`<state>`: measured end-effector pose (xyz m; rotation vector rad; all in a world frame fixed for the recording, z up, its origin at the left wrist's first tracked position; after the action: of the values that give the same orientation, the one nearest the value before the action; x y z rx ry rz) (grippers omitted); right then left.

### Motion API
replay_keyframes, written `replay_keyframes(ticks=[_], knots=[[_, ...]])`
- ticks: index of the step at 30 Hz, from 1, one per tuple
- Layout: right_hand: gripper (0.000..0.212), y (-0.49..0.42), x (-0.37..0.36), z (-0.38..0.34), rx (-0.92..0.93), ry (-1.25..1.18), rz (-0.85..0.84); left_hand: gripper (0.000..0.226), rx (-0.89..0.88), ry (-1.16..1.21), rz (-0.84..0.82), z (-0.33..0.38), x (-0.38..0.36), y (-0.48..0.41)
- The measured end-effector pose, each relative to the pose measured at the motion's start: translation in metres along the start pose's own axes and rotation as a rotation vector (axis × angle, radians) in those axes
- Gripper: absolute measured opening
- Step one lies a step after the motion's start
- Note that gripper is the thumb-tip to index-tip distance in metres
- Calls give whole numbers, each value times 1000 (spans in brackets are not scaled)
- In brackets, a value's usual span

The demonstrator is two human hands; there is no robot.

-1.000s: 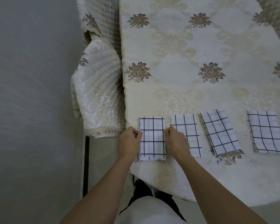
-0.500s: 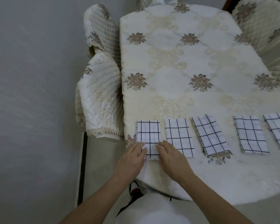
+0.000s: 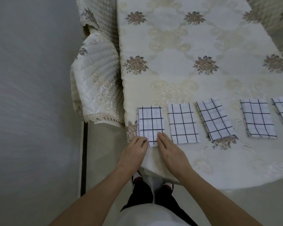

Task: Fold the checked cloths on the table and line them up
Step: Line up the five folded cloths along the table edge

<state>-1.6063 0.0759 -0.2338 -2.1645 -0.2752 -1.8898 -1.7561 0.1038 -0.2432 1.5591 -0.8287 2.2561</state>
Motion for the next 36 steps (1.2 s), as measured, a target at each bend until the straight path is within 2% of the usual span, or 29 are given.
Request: replay_keyframes(ticks=[4, 10, 17, 20, 24, 29, 36], knots=[[78, -1, 1, 3, -67, -28, -11, 49, 11, 17, 0, 3, -1, -3], [78, -2, 1, 0, -156, -102, -22, 36, 29, 39, 46, 5, 3, -12], [81, -5, -2, -9, -168, -81, -32, 37, 156, 102, -10, -9, 0, -6], [76, -5, -1, -8, -149, -85, -1, 32, 160, 121, 1, -10, 2, -8], [58, -6, 10, -4, -67, -127, 94, 25, 145, 99, 45, -5, 11, -13], [48, -8, 41, 37, -55, -98, 188, 28, 95, 31, 85, 18, 26, -42], [58, -14, 90, 120, -54, -38, 172, 38, 105, 13, 73, 55, 34, -99]])
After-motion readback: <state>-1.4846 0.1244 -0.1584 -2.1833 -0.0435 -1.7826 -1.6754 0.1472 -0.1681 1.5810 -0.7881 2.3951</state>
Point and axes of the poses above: each hand's wrist, its own y-axis away from the middle knuckle, its own x-axis out of the back of the hand, z = x × y, the point moved 4 cm from there along -y, towards the middle knuckle, and after that the axes turned 10 degrees about z, right-handed, at the moved point
